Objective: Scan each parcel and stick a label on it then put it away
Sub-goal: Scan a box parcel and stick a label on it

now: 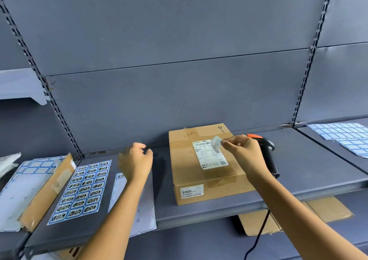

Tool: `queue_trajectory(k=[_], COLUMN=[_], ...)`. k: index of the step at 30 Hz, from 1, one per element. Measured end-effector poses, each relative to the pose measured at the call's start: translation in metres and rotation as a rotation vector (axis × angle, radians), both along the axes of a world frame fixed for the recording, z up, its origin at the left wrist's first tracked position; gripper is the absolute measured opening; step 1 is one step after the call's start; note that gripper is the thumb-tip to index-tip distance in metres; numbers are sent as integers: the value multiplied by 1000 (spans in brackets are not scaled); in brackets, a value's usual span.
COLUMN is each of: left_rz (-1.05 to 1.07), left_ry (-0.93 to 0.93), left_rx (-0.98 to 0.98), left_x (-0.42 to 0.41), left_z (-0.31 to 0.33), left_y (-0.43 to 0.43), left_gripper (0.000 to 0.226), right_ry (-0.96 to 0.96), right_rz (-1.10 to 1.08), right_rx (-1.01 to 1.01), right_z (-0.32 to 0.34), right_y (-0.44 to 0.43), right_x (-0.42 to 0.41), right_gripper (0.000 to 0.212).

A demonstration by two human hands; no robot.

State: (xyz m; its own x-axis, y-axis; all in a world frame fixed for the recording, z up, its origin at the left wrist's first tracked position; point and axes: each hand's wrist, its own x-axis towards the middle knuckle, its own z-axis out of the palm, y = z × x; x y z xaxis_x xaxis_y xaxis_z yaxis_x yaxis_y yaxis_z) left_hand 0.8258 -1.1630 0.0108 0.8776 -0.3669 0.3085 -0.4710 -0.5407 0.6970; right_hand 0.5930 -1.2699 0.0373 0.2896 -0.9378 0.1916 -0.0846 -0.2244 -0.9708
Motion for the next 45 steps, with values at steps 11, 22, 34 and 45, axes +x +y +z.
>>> queue_trajectory(k=[11, 22, 34, 45], left_rz=[-685, -556, -649, -645], left_ry=[611, 736, 612, 606], left_rx=[-208, -275, -202, -149], left_x=[-144, -151, -153, -154], left_z=[48, 42, 41, 34], left_y=[-51, -60, -69, -72], left_gripper=[19, 9, 9, 14], right_ry=[478, 522, -80, 169], right_rz=[-441, -423, 13, -20], right_rx=[-893, -1140, 141, -3], right_z=[-10, -24, -2, -18], right_y=[-10, -20, -34, -53], right_x=[-17, -22, -47, -49], right_gripper=[12, 11, 29, 34])
